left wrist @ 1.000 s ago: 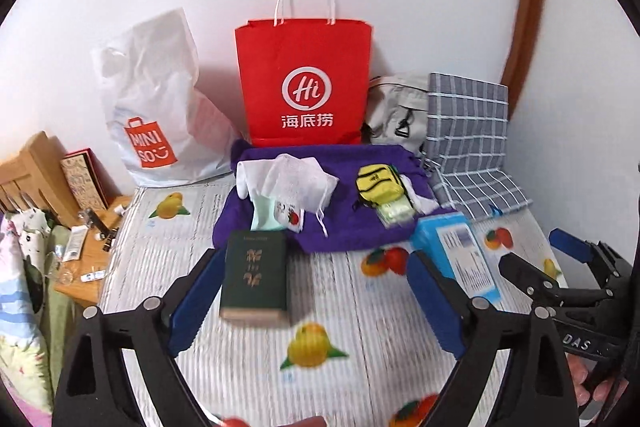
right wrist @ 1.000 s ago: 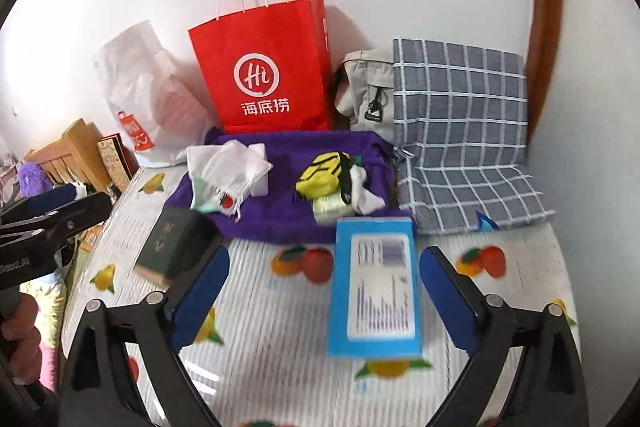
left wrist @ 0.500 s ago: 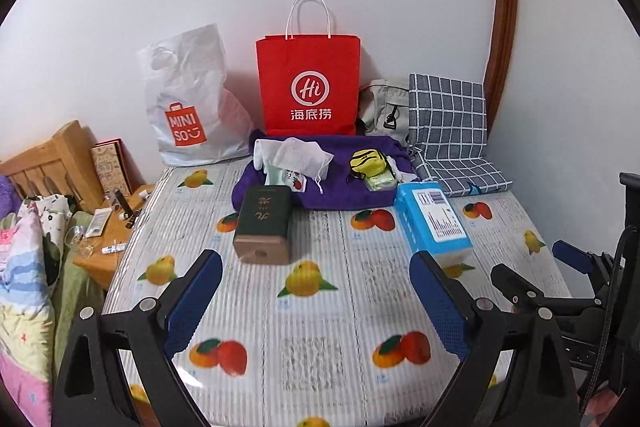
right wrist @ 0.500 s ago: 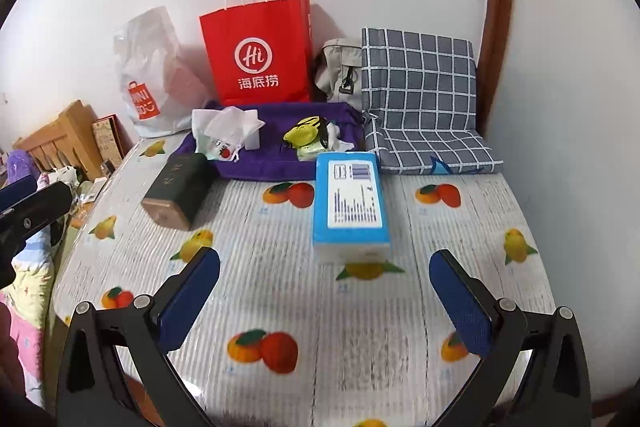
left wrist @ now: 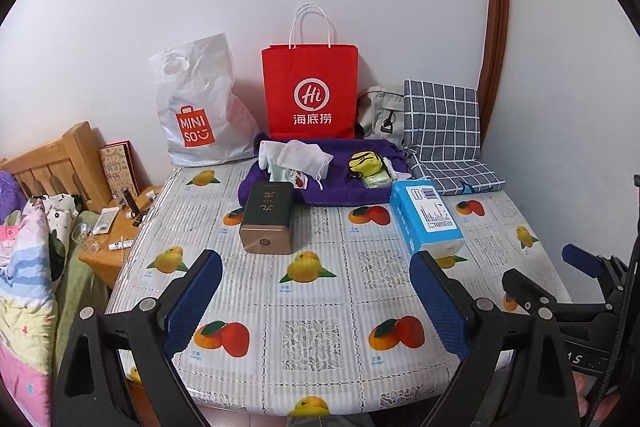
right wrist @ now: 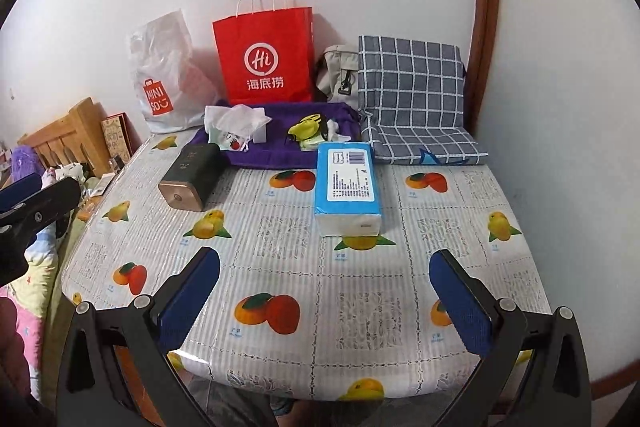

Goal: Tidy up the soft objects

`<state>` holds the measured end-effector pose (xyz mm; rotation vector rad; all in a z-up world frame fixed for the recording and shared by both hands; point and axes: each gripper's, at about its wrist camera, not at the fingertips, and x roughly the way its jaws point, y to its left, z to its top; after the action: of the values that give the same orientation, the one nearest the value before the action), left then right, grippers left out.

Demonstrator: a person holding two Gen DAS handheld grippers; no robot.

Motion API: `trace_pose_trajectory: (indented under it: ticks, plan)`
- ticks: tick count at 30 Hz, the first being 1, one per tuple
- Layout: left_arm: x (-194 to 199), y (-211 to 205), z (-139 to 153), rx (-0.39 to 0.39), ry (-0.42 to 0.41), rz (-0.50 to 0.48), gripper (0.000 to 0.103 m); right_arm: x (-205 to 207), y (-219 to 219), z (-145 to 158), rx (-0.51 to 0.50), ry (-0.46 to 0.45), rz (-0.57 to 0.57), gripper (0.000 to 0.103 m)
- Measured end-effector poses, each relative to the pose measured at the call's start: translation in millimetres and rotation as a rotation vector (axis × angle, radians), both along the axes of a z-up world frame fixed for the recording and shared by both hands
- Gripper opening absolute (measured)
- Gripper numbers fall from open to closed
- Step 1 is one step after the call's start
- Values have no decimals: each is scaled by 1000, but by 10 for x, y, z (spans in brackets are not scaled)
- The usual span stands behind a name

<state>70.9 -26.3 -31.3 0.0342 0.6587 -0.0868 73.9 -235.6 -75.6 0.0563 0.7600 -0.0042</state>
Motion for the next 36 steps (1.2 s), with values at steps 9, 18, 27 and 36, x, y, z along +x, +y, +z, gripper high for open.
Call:
trace_pose_trajectory:
  ticks: [9,18,27,36]
  plan:
    - [-14,-8,-2,-3,3,-3,95,-43,-24,44,-2,-12,-6,103]
    - [-15,-16,-13,-4,6,0,95,-57,-32,65,1,-18,-5,103]
    - [-17,-33,-21,-4,7,4,95,-60,-35,71,0,-20,-5,103]
    - [-21,-45,-20,-3,6,7,95,-63,-45,74,2,-22,-4,103]
